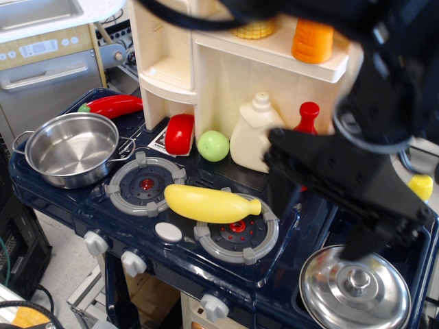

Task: Put lid on pot or pan

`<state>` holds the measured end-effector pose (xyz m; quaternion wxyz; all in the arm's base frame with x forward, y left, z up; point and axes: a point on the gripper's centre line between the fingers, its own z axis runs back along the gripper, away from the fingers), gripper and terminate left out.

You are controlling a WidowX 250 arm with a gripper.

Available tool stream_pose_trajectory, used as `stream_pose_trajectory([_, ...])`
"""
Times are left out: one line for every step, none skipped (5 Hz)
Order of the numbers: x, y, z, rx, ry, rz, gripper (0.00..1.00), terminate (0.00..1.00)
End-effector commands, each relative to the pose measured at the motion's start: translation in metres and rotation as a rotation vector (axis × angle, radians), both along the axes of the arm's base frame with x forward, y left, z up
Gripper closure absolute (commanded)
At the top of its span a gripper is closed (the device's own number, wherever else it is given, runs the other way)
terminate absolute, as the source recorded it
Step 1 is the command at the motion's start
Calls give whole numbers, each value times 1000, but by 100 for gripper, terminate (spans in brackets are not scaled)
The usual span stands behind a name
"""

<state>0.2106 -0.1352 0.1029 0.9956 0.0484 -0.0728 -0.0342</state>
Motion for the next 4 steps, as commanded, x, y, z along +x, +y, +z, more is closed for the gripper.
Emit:
stream_pose_trajectory([21,-28,-15,-103,-30,-13,0,0])
stream_pose_trajectory([23,-34,-29,-121,-39,-26,0,0])
stream_pose_trajectory([28,-35,-45,-168,-27,-42,0,0])
stream_pose_trajectory([27,-37,-52,-182,-28,-47,0,0])
